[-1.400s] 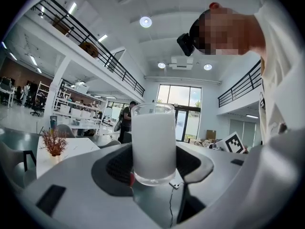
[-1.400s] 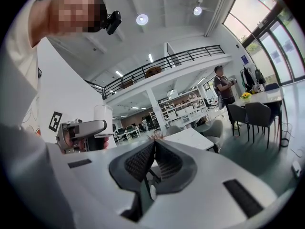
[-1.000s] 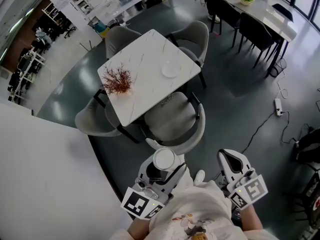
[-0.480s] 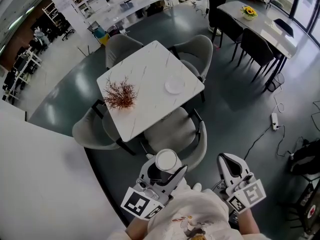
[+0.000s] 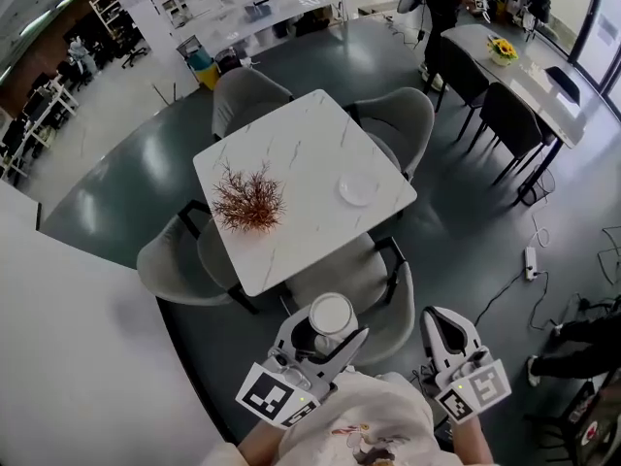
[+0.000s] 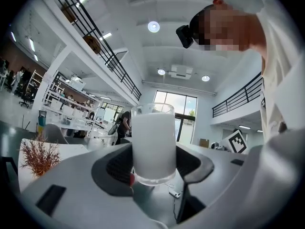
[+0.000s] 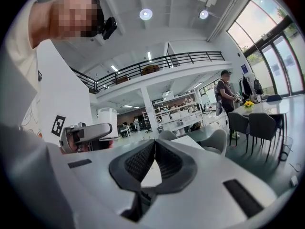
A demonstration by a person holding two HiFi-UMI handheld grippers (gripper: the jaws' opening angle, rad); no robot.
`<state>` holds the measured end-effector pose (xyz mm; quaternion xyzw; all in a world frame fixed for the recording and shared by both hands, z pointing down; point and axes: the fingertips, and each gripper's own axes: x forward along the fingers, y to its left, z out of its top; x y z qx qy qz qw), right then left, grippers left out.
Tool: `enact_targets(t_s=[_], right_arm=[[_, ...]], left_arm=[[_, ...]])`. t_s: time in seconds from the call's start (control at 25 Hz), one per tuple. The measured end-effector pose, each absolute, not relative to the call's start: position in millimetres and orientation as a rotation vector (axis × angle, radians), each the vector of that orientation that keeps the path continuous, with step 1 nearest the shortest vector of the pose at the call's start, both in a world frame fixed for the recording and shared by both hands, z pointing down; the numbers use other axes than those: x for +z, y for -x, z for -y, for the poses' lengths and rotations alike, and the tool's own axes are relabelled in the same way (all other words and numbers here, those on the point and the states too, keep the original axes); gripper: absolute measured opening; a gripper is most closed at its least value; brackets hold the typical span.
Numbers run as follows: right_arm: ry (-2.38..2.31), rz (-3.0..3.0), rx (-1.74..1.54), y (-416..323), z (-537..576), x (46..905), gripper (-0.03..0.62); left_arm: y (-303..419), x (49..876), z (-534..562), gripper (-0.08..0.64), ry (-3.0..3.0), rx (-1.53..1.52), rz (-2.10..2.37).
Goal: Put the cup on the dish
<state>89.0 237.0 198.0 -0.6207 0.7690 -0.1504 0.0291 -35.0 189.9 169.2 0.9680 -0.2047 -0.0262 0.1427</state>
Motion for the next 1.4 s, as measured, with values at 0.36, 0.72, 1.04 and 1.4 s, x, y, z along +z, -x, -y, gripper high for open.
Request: enact_targets(t_s=[0.36, 0.72, 1.04, 1.4], right_arm=[[1.914, -2.429, -0.429, -63, -192, 198, 0.006], [1.71, -2.565, -0.385, -33, -160, 168, 0.006], [1.605, -2.645, -0.34, 6, -143, 154, 0.144], [1.543, -2.659, -0.4, 15, -146, 158, 0.241]], left_arm=[[53, 201, -149, 0.258, -2.767, -0.031, 0.545], [34, 185, -127, 0.258, -2.79, -0.124, 0.517], [20, 190, -124, 0.258, -2.886, -0.077, 0.428], [17, 195, -129, 0.258, -2.915, -0.065, 0.413]])
